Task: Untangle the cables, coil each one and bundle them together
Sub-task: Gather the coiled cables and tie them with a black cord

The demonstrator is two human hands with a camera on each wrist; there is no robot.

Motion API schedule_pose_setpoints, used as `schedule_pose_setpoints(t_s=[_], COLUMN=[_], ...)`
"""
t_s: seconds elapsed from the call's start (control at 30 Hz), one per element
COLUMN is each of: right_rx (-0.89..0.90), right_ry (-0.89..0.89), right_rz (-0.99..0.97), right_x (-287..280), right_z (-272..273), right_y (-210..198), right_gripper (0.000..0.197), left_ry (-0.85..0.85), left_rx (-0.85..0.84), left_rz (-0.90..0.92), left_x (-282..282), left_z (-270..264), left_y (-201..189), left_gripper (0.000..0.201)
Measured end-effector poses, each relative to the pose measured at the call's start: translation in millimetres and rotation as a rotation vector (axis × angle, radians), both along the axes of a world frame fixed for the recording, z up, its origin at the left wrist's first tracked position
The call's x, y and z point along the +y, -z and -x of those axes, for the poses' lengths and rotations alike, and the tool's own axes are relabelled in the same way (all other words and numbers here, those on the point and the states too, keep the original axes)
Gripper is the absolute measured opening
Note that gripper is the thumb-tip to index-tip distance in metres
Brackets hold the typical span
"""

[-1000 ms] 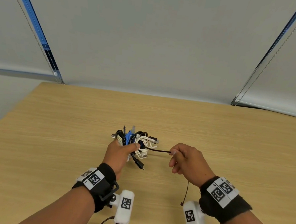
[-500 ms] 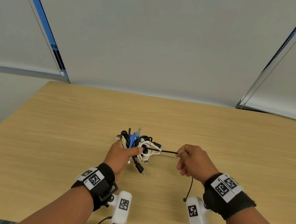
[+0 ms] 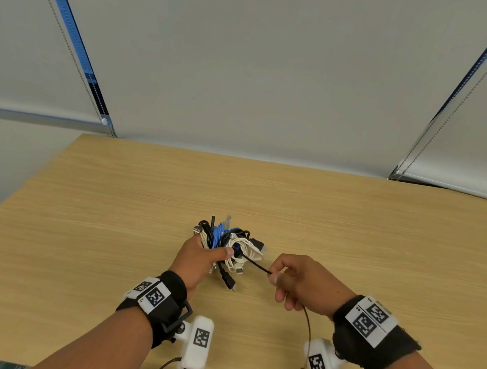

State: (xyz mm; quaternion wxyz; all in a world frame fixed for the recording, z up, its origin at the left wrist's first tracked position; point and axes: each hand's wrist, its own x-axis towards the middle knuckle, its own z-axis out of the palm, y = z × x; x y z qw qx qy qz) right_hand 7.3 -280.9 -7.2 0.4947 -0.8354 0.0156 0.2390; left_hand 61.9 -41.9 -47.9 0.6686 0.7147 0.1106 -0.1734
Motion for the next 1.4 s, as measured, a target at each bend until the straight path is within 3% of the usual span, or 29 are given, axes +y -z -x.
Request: schedule_pose_setpoints(t_s=[0.23,0.43,0.53,0.63,0.83,1.1,1.27,1.4], right_rx=[-0.09,0.024,0.072,0.093,0.132,0.24,0.282,0.296], right_ry=[0.105,0.227,0.228,0.228,0.241,0.343,0.382,0.382], right_rz=[0.181,0.141,0.066,-0.024,-0.105,-0.285,-0.333,-0.343], right_x=[2,0,0,-3,-4,14,13,12], right_z=[-14,-26,-29,-31,-31,-29,-25,-25], right_y=[15,25,28,31,35,36,39,41], right_gripper=[0.018,0.016,0.017,0.019,0.016,0.019,0.02,0.02], left_ry=[0.089,0.216,0.257,0.28,0.213,0.014,0.151,0.235], left_rx=[0.115,0.236,0.288,0.324,0.326,0.156,0.215,0.147], left_rz=[0.053,0.222,0.267,0.228,0.16,0.041,0.056,-0.085], left_x=[-3,2,7,8,6,-2,-1,4], left_z=[0,1,1,0,-1,5,12,12], left_y=[-1,-9,-12,-14,-11,0,-1,0], left_gripper=[0.053,0.029,0.035,0.043,0.025,0.022,0.032,0.03])
